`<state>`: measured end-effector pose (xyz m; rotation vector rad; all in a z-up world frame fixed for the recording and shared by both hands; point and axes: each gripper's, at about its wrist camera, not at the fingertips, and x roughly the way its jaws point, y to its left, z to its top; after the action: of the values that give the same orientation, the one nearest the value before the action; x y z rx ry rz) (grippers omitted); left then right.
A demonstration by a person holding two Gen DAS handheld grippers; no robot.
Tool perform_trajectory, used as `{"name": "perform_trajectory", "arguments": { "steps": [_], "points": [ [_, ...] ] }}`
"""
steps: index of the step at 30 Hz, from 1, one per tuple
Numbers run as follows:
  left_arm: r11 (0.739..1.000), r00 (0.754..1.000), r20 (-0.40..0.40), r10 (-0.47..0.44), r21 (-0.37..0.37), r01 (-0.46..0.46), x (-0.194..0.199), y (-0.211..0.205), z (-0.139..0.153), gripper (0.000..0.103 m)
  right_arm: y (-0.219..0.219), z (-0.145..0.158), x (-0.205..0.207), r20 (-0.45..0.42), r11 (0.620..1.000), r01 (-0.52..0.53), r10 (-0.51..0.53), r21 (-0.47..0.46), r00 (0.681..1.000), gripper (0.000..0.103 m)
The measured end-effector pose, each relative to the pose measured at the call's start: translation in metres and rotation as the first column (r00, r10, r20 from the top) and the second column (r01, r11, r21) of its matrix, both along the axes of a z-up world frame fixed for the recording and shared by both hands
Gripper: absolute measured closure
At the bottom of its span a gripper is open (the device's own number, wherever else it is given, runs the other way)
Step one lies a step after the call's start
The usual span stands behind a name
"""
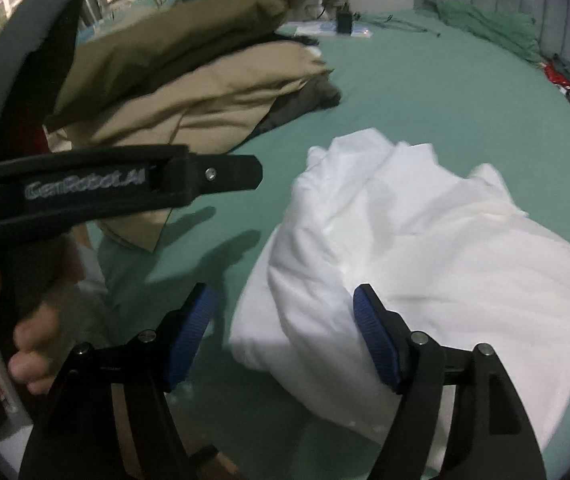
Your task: Fold large clothes
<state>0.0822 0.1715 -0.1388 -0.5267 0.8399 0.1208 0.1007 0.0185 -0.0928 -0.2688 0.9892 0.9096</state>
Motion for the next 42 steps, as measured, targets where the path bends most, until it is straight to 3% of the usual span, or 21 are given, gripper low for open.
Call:
{"name": "perform_trajectory", "arguments": {
  "steps": [5, 8, 12, 16, 19, 20, 21, 24, 31, 37, 40, 42],
  "points": [
    [0.999, 0.995, 0.087, -0.045, 0.013, 0.044, 0.007, -0.018, 0.019, 0.047, -0.040, 0.010, 0.000, 0.022, 0.997, 0.076, -0.076, 0.014, 0.997, 0.030],
    [0.996, 0.991, 0.101, -0.093, 0.012, 0.092, 0.018, -0.033, 0.021, 0.046, -0.072, 0.013, 0.001, 0.022, 0.988, 0.153, -0.154, 0.021, 0.988, 0.030],
    [0.986, 0.986, 0.005, -0.167, 0.011, 0.167, 0.034, -0.057, 0.000, 0.046, -0.115, 0.013, 0.010, 0.012, 0.958, 0.285, -0.285, 0.038, 0.958, 0.030],
    [0.979, 0.966, -0.187, -0.180, 0.064, 0.194, 0.041, -0.071, -0.039, 0.046, -0.146, 0.010, 0.018, -0.012, 0.920, 0.388, -0.388, 0.059, 0.922, 0.030],
    [0.969, 0.966, -0.184, -0.179, 0.139, 0.206, 0.036, -0.078, -0.040, 0.047, -0.168, 0.005, 0.024, -0.038, 0.888, 0.455, -0.454, 0.063, 0.890, 0.030],
    [0.964, 0.965, -0.192, -0.177, 0.165, 0.210, 0.035, -0.082, -0.039, 0.060, -0.175, 0.003, 0.025, -0.052, 0.880, 0.468, -0.466, 0.074, 0.883, 0.030],
    [0.961, 0.965, -0.189, -0.181, 0.177, 0.215, 0.034, -0.085, -0.038, 0.077, -0.180, 0.001, 0.026, -0.065, 0.877, 0.474, -0.469, 0.085, 0.881, 0.030],
    [0.965, 0.970, -0.187, -0.158, 0.180, 0.192, 0.028, -0.085, -0.034, 0.087, -0.189, -0.010, 0.030, -0.084, 0.870, 0.484, -0.477, 0.092, 0.875, 0.028],
    [0.975, 0.986, -0.161, -0.045, 0.207, 0.079, 0.003, -0.063, -0.019, 0.089, -0.183, -0.027, 0.033, -0.142, 0.883, 0.450, -0.432, 0.134, 0.891, 0.021],
    [0.948, 0.973, -0.230, 0.010, 0.311, 0.064, 0.000, -0.062, -0.029, 0.089, -0.161, -0.024, 0.025, -0.110, 0.916, 0.377, -0.365, 0.136, 0.925, 0.021],
    [0.949, 0.971, -0.240, 0.023, 0.312, 0.054, 0.000, -0.062, -0.027, 0.086, -0.163, -0.021, 0.022, -0.100, 0.917, 0.377, -0.366, 0.131, 0.925, 0.021],
    [0.962, 0.970, -0.238, 0.047, 0.271, 0.020, -0.004, -0.061, -0.028, 0.082, -0.167, -0.018, 0.020, -0.094, 0.912, 0.386, -0.376, 0.136, 0.922, 0.021]
  ]
}}
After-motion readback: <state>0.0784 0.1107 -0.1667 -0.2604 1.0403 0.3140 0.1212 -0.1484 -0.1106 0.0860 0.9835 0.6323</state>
